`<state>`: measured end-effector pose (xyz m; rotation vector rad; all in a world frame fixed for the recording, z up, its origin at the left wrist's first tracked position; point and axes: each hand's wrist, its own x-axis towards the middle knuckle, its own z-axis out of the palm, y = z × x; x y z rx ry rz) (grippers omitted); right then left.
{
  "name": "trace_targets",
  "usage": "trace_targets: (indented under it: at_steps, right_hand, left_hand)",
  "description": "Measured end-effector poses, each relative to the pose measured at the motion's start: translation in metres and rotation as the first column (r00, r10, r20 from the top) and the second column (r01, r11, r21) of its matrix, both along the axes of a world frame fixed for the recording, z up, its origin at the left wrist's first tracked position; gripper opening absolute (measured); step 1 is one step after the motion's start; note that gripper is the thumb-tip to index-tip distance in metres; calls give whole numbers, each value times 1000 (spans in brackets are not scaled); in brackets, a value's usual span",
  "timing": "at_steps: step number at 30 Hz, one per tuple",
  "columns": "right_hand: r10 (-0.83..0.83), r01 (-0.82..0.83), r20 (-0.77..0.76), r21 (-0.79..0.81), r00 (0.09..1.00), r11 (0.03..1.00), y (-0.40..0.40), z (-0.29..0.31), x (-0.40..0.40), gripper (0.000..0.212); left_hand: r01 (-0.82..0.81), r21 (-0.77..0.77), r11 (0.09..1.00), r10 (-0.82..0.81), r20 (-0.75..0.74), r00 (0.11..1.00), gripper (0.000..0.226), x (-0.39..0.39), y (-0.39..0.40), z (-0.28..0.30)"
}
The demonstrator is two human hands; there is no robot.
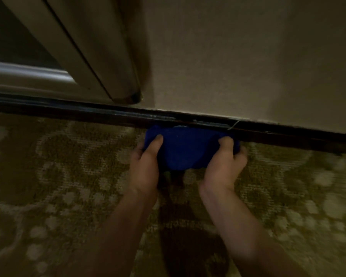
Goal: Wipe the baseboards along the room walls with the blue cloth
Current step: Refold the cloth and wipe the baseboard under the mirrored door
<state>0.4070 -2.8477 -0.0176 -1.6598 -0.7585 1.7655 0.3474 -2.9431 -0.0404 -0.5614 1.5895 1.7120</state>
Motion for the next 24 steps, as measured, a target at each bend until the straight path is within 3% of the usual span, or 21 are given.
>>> trace_targets:
  at_steps: [2, 5, 11, 16, 21, 24]
  right_hand:
    - [31, -31, -24, 1, 999, 1000, 1, 4, 4, 31]
    - [89, -89, -24, 5, 996, 996, 1, 11, 14, 18]
    - [15, -10, -17, 237, 1000, 971, 16, 28, 41, 14]
    - [120, -150, 111, 332, 987, 931, 0, 29, 4, 11]
    - [248, -282, 146, 306, 958, 909, -12, 27, 1, 9]
    - [167, -208, 155, 304, 974, 930, 10, 31, 23, 12]
  left_hand:
    - [-24, 7, 1000, 24, 9, 1000, 37, 1, 0, 3]
    - [-61, 66, 996, 59, 24, 998, 55, 5, 0, 10]
    - [8, 139, 990, -19, 79, 997, 56, 21, 32, 32]
    - [-201, 93, 975, 177, 223, 959, 61, 16, 19, 22]
    - [-265, 29, 964, 256, 175, 951, 61, 21, 13, 9]
    - [-175, 87, 981, 162, 137, 977, 60, 27, 15, 12]
